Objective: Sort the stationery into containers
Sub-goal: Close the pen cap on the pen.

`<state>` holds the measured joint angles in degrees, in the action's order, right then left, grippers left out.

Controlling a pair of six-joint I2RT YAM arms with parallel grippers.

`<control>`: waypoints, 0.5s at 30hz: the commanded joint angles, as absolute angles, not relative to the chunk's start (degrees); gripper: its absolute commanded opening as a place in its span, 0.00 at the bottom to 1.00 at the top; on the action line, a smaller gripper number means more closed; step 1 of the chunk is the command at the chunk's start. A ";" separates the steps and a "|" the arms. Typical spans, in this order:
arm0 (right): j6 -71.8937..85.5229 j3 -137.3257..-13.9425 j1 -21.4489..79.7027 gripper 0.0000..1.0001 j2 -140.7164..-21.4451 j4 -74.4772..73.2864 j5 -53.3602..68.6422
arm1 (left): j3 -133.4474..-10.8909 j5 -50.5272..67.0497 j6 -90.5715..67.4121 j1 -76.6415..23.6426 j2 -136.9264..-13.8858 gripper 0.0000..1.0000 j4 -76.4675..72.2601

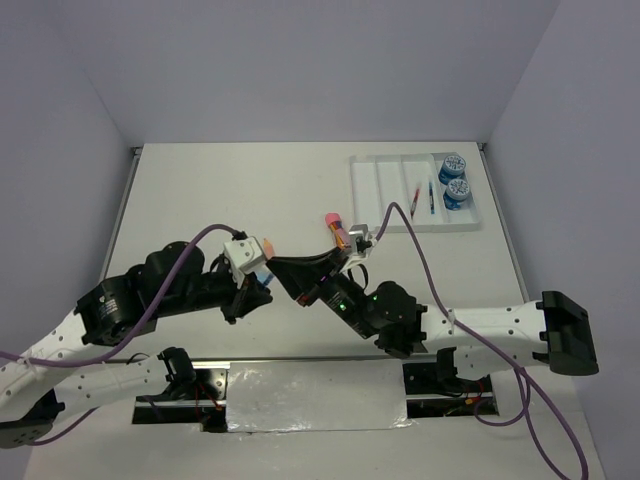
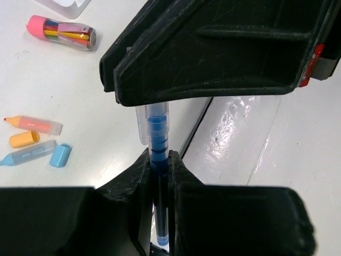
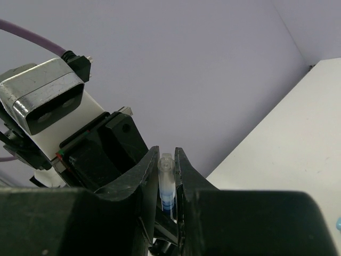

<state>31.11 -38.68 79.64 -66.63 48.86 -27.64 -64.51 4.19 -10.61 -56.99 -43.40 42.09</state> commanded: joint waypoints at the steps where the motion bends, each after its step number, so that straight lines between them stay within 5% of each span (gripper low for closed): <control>1: 29.10 -33.92 84.02 0.00 -70.68 18.55 -18.88 | -68.50 3.34 -10.27 -56.78 -42.02 0.00 -9.66; 4: 28.04 -38.22 83.76 0.00 -68.91 12.94 -22.23 | -60.25 4.22 -13.53 -56.78 -40.17 0.00 -14.84; 11: 24.44 -50.52 82.44 0.19 -61.89 1.15 -28.21 | -45.28 15.20 -19.15 -56.78 -39.82 0.00 -22.31; 15: 19.70 -56.59 82.44 0.47 -58.80 -2.02 -28.39 | -37.80 15.73 -22.76 -56.87 -38.32 0.00 -26.89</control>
